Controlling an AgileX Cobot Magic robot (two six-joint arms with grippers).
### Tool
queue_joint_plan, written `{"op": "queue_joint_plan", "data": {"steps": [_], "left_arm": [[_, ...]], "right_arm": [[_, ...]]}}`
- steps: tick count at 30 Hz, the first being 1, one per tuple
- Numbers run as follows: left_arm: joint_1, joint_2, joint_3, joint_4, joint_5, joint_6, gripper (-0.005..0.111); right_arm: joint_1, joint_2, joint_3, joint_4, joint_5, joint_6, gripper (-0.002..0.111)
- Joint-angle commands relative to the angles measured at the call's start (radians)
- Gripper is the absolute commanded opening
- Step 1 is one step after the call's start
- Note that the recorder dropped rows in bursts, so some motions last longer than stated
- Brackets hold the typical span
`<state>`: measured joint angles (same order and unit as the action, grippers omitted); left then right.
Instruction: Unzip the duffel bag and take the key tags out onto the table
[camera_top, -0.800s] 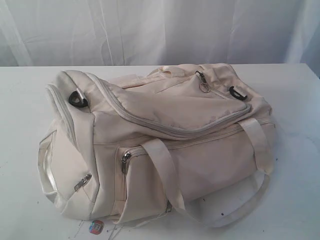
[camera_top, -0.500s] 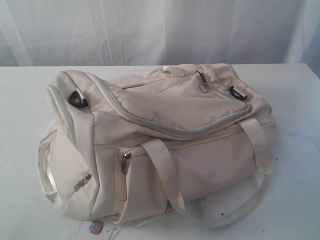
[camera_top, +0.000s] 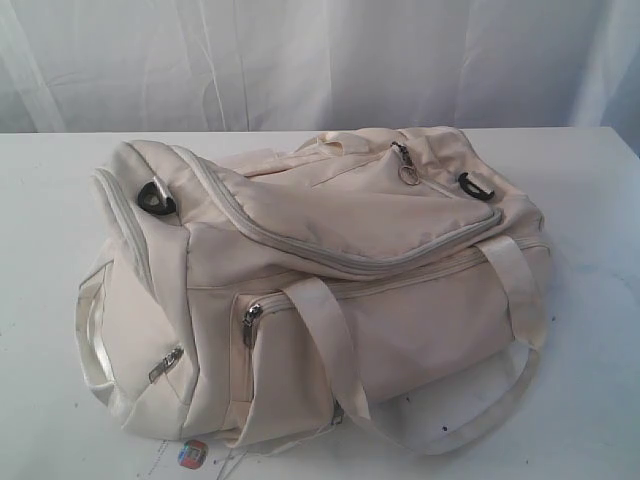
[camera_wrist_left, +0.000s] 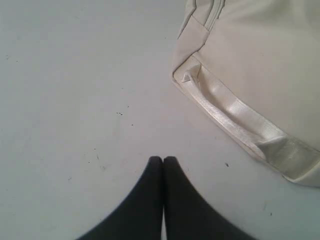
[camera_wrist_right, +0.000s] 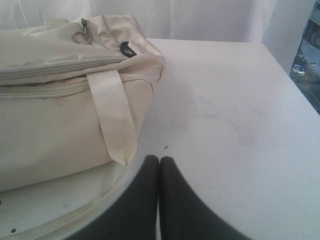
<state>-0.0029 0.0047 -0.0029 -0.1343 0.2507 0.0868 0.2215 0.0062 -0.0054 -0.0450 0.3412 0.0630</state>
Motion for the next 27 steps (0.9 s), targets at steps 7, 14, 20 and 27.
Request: {"op": "queue_joint_plan", "data": {"steps": [7, 14, 20, 27], "left_arm": [[0.002, -0.005, 0.003, -0.006, 0.003, 0.0, 0.0], [0.002, -0.005, 0.003, -0.006, 0.003, 0.0, 0.0], [0.002, -0.005, 0.003, -0.006, 0.003, 0.0, 0.0], [0.002, -0.005, 0.003, -0.006, -0.144, 0.0, 0.0]], "right_arm": [[-0.002, -0.006, 0.005, -0.005, -0.002, 0.002, 0.0], [-0.002, -0.006, 0.005, -0.031, 0.002, -0.05, 0.0], [-0.002, -0.006, 0.005, -0.033, 0.002, -0.057, 0.0], [-0.002, -0.006, 0.005, -0.038, -0.201, -0.063, 0.0]]}}
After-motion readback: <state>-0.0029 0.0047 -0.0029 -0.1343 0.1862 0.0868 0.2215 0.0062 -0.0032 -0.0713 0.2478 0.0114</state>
